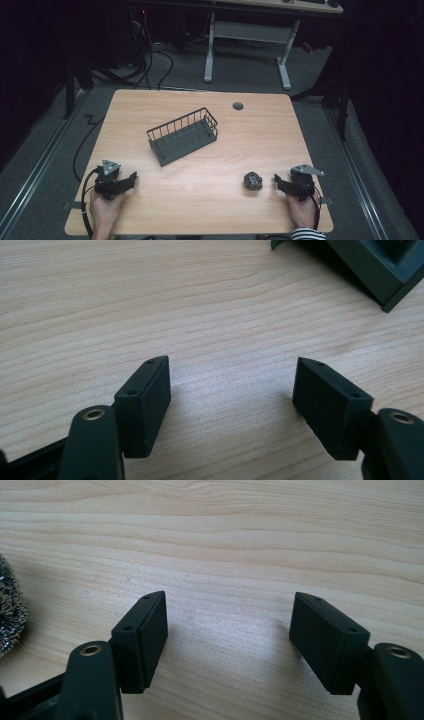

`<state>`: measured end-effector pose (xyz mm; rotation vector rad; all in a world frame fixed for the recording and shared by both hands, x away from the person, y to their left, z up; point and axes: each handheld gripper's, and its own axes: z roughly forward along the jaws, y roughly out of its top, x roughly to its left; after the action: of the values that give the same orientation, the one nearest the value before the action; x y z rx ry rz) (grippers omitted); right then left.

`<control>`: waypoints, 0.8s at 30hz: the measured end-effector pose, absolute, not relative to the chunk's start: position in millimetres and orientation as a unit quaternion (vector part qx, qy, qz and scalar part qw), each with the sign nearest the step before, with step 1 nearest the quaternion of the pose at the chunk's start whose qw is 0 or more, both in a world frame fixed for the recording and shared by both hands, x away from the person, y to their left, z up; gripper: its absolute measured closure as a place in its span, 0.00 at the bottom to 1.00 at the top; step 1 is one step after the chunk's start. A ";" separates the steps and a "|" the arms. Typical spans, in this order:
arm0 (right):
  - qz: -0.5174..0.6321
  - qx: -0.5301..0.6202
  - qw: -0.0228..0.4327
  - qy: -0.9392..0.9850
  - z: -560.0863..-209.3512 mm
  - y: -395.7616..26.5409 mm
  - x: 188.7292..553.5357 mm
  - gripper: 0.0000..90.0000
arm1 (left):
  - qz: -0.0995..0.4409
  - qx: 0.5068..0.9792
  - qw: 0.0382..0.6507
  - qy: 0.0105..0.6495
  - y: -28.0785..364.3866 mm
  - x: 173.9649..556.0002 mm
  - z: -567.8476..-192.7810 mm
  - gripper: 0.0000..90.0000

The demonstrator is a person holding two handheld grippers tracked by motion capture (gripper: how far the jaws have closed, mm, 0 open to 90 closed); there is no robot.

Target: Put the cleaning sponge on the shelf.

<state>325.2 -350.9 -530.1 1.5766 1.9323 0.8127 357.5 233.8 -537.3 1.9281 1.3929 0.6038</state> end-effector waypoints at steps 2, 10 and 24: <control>0.301 0.579 0.256 0.713 -530.3 -350.9 325.3 0.35 | 0.231 0.740 0.337 0.534 233.8 357.5 -537.4 0.35; 0.301 0.579 0.256 0.713 -530.3 -350.8 325.3 0.35 | 0.232 0.740 0.335 0.535 232.7 357.5 -537.4 0.34; 0.301 0.579 0.256 0.713 -530.2 -350.7 325.1 0.35 | 0.226 0.744 0.340 0.530 232.6 356.8 -537.2 0.33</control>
<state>325.1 -350.7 -530.2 1.5711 1.9360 0.8162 356.8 232.6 -537.2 1.9355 1.3788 0.5892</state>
